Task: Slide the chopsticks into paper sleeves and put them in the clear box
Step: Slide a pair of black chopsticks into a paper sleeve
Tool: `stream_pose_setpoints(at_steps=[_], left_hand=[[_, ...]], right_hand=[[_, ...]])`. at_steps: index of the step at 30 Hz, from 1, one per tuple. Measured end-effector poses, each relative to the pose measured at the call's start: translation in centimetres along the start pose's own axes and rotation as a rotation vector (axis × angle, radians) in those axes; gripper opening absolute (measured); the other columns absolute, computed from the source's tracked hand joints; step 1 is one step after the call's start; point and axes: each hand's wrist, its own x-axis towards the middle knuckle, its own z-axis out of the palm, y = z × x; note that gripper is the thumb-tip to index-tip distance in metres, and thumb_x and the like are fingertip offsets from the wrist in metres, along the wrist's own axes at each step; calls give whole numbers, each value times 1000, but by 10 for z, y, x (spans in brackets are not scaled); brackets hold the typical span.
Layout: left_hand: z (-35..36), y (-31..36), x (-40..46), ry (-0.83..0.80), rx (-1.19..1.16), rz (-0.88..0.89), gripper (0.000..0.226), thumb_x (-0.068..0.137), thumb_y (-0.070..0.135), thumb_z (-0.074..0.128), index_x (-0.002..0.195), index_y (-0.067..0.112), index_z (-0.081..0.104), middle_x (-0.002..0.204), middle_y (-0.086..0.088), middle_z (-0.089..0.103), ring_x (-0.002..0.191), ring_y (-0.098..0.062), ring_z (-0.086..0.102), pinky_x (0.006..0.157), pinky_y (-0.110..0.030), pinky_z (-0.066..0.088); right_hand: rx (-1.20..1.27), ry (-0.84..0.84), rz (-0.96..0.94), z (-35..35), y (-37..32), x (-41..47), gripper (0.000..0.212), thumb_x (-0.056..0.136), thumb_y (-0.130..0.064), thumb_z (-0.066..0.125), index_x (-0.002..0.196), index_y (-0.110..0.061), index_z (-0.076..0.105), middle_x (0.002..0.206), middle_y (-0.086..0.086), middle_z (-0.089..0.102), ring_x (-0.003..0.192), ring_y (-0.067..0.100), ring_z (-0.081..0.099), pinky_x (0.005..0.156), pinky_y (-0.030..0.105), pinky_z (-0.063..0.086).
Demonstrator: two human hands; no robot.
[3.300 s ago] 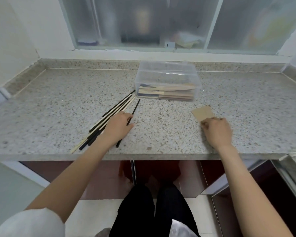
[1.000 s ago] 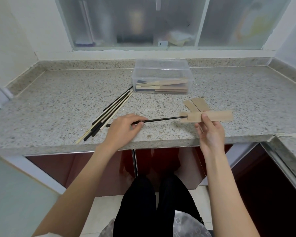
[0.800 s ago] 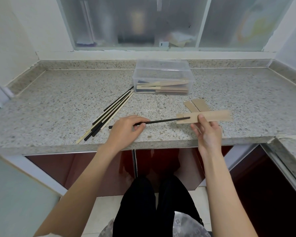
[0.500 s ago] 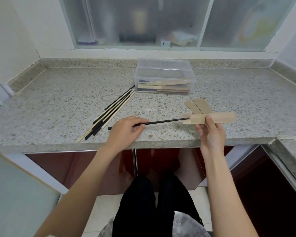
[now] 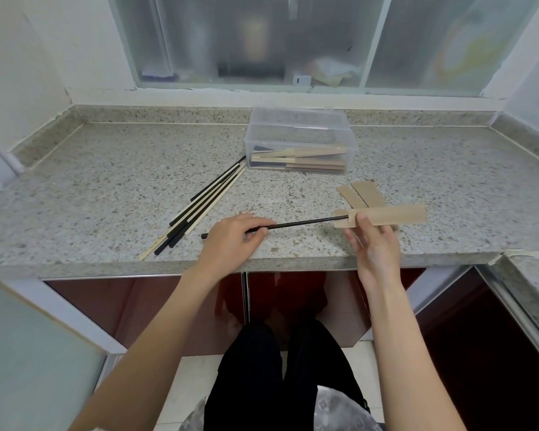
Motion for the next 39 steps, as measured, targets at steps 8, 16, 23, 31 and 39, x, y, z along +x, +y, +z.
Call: stream_pose_setpoints(at_steps=[8,16,23,31,39], left_hand=[[-5,-2,0,-9,-4,1,22,91,27,60,111,29,69,91,7,69,75,-9,59,73,-26,49],[-5,1,-4,69,70,61,21,92,27,58,111,28,68,100,12,69,78,-5,63,72,-23,50],[3,2,-9,281,175,200,18,91,26,56,102,21,70,92,9,71,75,-7,64,65,-21,49],[7,4,-11,141,-72,11,17,88,24,64,103,27,72,98,17,69,83,4,60,68,-2,39],[11,14,-8,34,-232,-107,14,89,30,61,103,30,63,87,16,71,76,2,63,66,-12,45]], right_hand=[[-29,-36,1,2,2,0,21,91,-9,58,111,-14,59,89,-7,74,84,8,70,69,18,54],[-206,26,-108,3,5,1,23,86,-4,66,108,-10,61,90,-1,74,86,11,69,72,22,56],[-242,12,-165,5,7,1,27,84,-4,68,106,-17,60,95,8,72,95,21,68,81,30,57],[-304,-63,-138,6,8,2,40,82,-3,70,119,2,55,91,8,71,90,18,68,74,25,54],[-304,-177,-23,24,23,-12,15,85,-6,67,99,-12,63,79,-1,72,78,11,68,71,21,55]])
